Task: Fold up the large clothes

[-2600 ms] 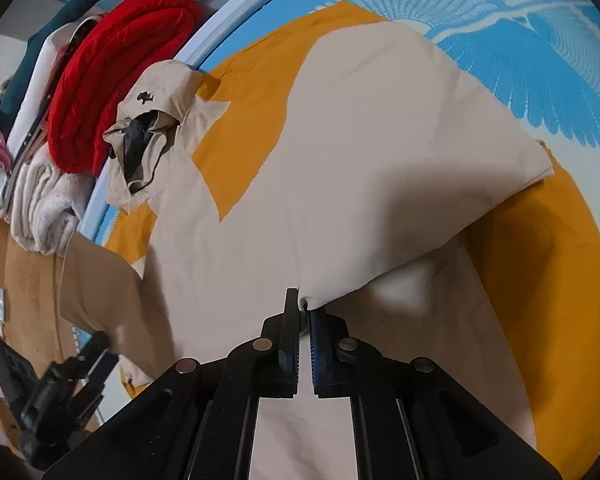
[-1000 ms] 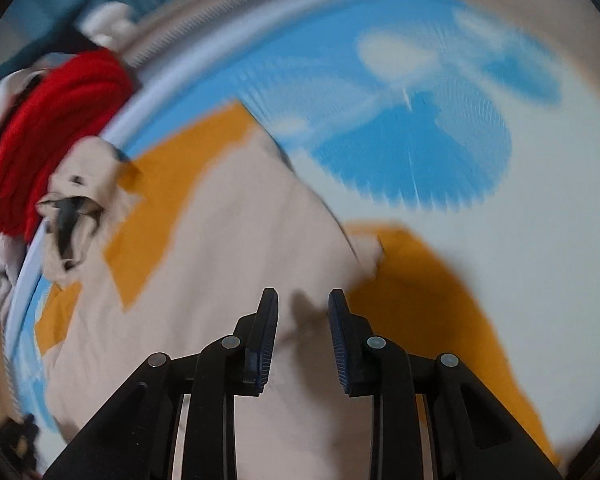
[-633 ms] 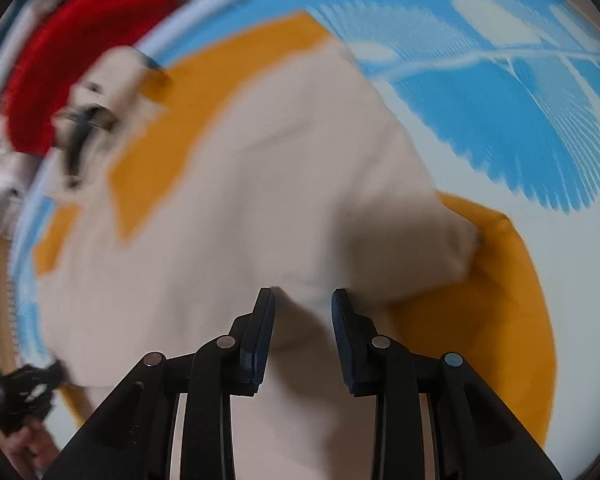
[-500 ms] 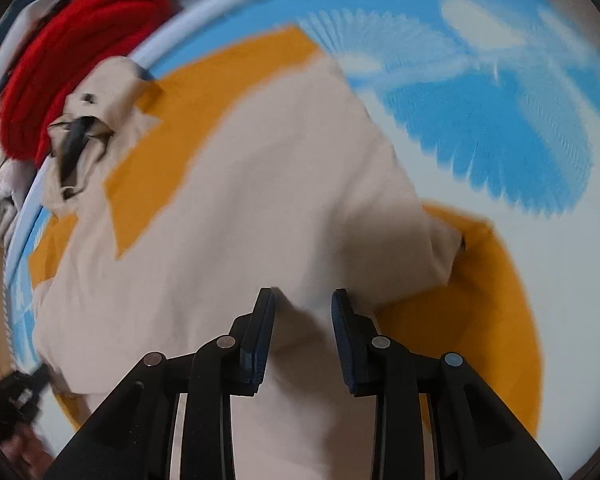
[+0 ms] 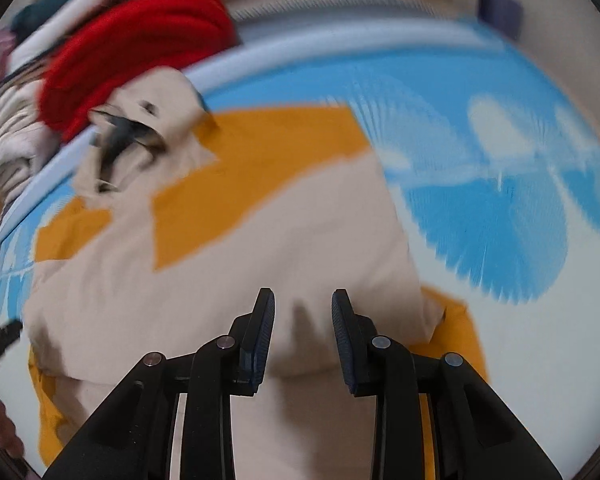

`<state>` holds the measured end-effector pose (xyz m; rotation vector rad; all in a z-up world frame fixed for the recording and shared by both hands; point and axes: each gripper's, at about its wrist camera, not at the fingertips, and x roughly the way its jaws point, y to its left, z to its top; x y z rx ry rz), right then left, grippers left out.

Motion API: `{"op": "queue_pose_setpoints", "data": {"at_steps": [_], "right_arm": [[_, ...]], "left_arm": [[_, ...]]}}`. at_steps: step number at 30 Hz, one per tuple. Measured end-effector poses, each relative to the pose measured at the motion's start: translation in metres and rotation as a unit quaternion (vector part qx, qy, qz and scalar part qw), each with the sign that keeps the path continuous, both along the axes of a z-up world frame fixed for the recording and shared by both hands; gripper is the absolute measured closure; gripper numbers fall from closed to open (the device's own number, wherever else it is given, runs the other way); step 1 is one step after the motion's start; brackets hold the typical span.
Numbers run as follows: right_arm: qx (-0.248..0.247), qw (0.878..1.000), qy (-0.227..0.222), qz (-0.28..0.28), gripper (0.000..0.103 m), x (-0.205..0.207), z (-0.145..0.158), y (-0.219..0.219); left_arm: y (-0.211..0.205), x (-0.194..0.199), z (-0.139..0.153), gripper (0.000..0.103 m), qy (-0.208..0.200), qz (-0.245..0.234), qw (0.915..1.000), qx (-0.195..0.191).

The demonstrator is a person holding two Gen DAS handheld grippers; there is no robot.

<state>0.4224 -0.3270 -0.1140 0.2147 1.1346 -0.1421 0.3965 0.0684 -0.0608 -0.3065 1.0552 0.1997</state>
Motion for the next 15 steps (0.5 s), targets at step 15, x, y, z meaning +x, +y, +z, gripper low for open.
{"op": "queue_pose_setpoints", "data": {"at_steps": [15], "right_arm": [[-0.039,0.992,-0.098,0.062,0.072,-0.045,0.072,0.029]], "left_arm": [[-0.042,-0.028,0.035,0.057,-0.092,-0.047,0.9934,0.05]]}}
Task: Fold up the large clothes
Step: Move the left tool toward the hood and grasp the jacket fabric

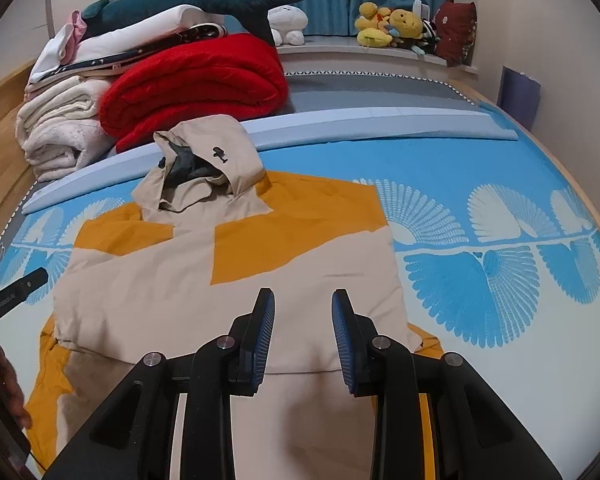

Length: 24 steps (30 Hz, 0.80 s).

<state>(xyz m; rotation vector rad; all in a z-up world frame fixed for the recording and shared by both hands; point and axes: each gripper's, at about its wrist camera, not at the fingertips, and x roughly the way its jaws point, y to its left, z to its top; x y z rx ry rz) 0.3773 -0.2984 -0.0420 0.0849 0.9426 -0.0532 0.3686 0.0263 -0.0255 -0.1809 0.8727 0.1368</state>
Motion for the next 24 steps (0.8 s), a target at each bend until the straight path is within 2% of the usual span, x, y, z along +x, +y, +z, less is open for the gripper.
{"op": "queue_pose_setpoints", "data": {"at_steps": [3,6,14,21,24], "right_arm": [[0.0,1.0,0.0,-0.003,0.072,-0.002,0.001,-0.003],[-0.008,1.0,-0.002,-0.008,0.072,-0.003,0.002,-0.009],[-0.019,1.0,-0.015,-0.013,0.073,0.001,0.006,-0.019],[-0.014,1.0,-0.007,-0.004,0.073,0.008,0.005,-0.023],[-0.006,1.0,-0.004,0.0,0.08,0.009,0.004,-0.023]], "left_arm": [[-0.004,0.002,-0.001,0.057,0.004,-0.011,0.9999,-0.002],[-0.011,0.004,-0.003,0.062,0.007,-0.014,0.9998,0.015],[-0.015,0.01,0.001,0.07,0.006,-0.023,0.9995,0.019],[-0.017,0.018,0.009,0.085,0.006,-0.038,0.9991,0.017],[-0.017,0.024,0.015,0.088,0.005,-0.053,0.9985,0.016]]}}
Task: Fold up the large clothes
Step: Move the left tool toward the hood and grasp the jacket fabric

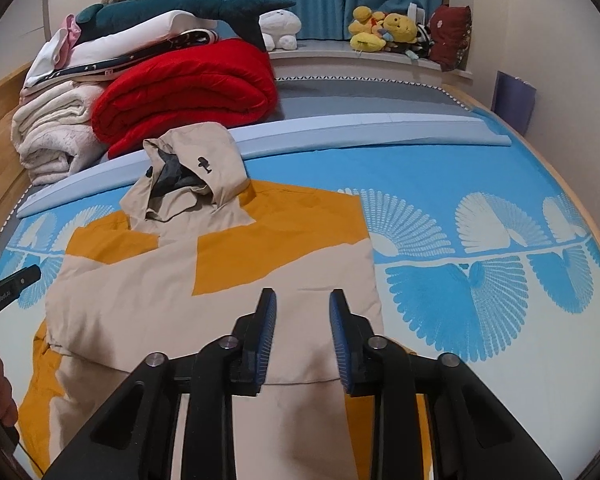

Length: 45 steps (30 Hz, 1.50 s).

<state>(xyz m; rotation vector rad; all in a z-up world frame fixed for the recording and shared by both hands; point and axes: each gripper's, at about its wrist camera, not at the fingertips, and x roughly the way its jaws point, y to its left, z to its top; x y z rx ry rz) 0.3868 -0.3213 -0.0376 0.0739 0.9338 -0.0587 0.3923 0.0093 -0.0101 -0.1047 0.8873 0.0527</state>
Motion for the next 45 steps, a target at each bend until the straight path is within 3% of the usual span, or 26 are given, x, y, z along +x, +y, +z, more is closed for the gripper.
{"op": "queue_pose_setpoints", "data": {"at_steps": [2,5,11,16,18,24,29,32,33,34,36,39,42,45], "right_arm": [[0.006,1.0,0.002,0.007,0.093,0.003,0.0,-0.003],[0.014,1.0,0.005,0.003,0.097,0.008,-0.002,-0.009],[0.034,0.999,0.009,-0.012,0.096,0.017,-0.009,-0.02],[0.048,0.998,0.029,-0.007,0.093,0.025,-0.022,-0.022],[0.046,0.998,0.034,-0.006,0.091,0.028,-0.027,-0.022],[0.043,0.998,0.052,-0.011,0.086,0.035,-0.045,-0.02],[0.053,0.996,0.069,-0.008,0.085,0.038,-0.057,-0.017],[0.041,0.997,0.067,0.0,0.085,0.039,-0.057,-0.015],[0.04,0.997,0.067,0.001,0.085,0.039,-0.058,-0.015],[0.04,0.997,0.068,0.001,0.085,0.039,-0.058,-0.016],[0.039,0.997,0.071,-0.004,0.085,0.04,-0.06,-0.02],[0.041,0.997,0.071,-0.009,0.085,0.039,-0.059,-0.025],[0.042,0.997,0.065,-0.018,0.085,0.038,-0.053,-0.032],[0.06,0.997,0.045,-0.032,0.085,0.035,-0.035,-0.041]], "left_arm": [[0.003,0.011,0.005,0.088,-0.002,-0.002,1.0,0.005],[0.007,0.049,0.013,0.088,0.005,-0.012,0.9999,-0.008],[0.011,0.153,0.014,0.088,0.012,-0.036,0.9989,-0.03],[0.02,0.246,-0.008,0.088,0.038,-0.041,0.9977,-0.039],[0.03,0.282,-0.02,0.086,0.047,-0.028,0.9973,-0.05],[0.051,0.361,-0.053,0.069,0.072,0.005,0.9907,-0.115],[0.061,0.408,-0.079,0.068,0.083,0.035,0.9867,-0.135],[0.066,0.421,-0.09,0.07,0.082,0.049,0.9841,-0.15],[0.064,0.423,-0.094,0.075,0.084,0.05,0.9845,-0.146],[0.062,0.423,-0.096,0.09,0.085,0.049,0.9853,-0.14],[0.053,0.418,-0.093,0.098,0.081,0.033,0.9878,-0.129],[0.031,0.392,-0.064,0.102,0.046,-0.012,0.9956,-0.081],[0.016,0.351,-0.027,0.102,0.019,-0.051,0.9956,-0.077],[-0.01,0.285,0.019,0.102,-0.018,-0.122,0.9902,-0.065]]}}
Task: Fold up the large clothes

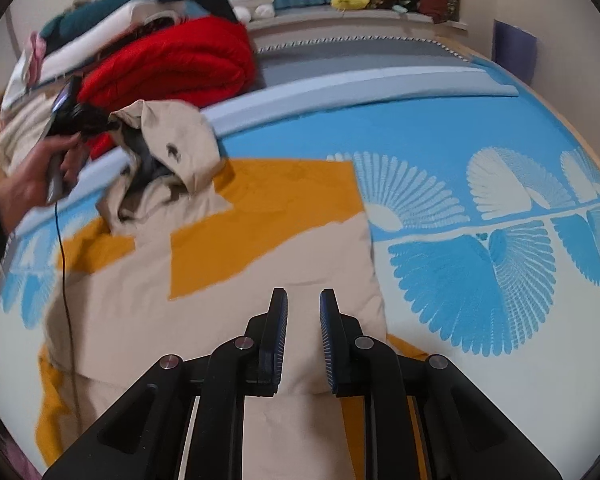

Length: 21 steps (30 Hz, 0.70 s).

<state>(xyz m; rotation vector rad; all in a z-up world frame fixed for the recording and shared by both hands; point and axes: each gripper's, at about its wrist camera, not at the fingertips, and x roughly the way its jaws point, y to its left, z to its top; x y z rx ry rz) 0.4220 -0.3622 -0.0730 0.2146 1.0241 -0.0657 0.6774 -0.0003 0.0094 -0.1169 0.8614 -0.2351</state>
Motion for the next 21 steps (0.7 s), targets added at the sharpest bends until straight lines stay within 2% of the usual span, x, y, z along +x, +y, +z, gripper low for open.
{"op": "queue_pose_setpoints", "data": {"at_steps": [4,6,7,10,12,14,15,17,18,19,21], "right_arm": [[0.018,0.999,-0.033,-0.015,0.085,-0.007,0.023,-0.005],[0.034,0.998,-0.049,-0.018,0.085,-0.011,0.032,-0.006],[0.04,0.997,-0.056,-0.019,0.085,-0.013,0.035,-0.007],[0.073,0.995,-0.072,-0.02,0.084,-0.018,0.045,-0.009],[0.091,0.992,-0.081,-0.02,0.079,-0.02,0.05,-0.011],[0.113,0.989,-0.099,-0.012,0.069,-0.024,0.056,-0.01],[0.121,0.987,-0.105,-0.003,0.066,-0.025,0.059,-0.008],[0.14,0.983,-0.114,0.013,0.054,-0.027,0.062,-0.004],[0.152,0.981,-0.117,0.022,0.052,-0.027,0.062,-0.001],[0.158,0.98,-0.116,0.027,0.05,-0.028,0.062,0.001],[0.172,0.979,-0.107,0.04,0.048,-0.025,0.057,0.009]], "left_arm": [[-0.04,-0.107,0.042,0.102,-0.043,-0.094,0.9941,0.033],[-0.054,-0.174,0.054,0.102,-0.062,-0.131,0.9884,0.045],[-0.062,-0.191,0.057,0.102,-0.067,-0.14,0.9866,0.051],[-0.068,-0.276,0.049,0.102,-0.071,-0.151,0.9824,0.083],[-0.066,-0.321,0.032,0.102,-0.048,-0.136,0.9859,0.085],[-0.057,-0.347,0.008,0.102,-0.012,-0.116,0.9903,0.075],[-0.055,-0.353,-0.002,0.102,0.003,-0.108,0.9911,0.079],[-0.052,-0.364,-0.021,0.102,0.037,-0.086,0.992,0.084],[-0.049,-0.361,-0.027,0.101,0.053,-0.077,0.9924,0.08],[-0.045,-0.357,-0.028,0.1,0.06,-0.067,0.9933,0.073],[-0.032,-0.348,-0.026,0.098,0.071,-0.036,0.9963,0.033]]}}
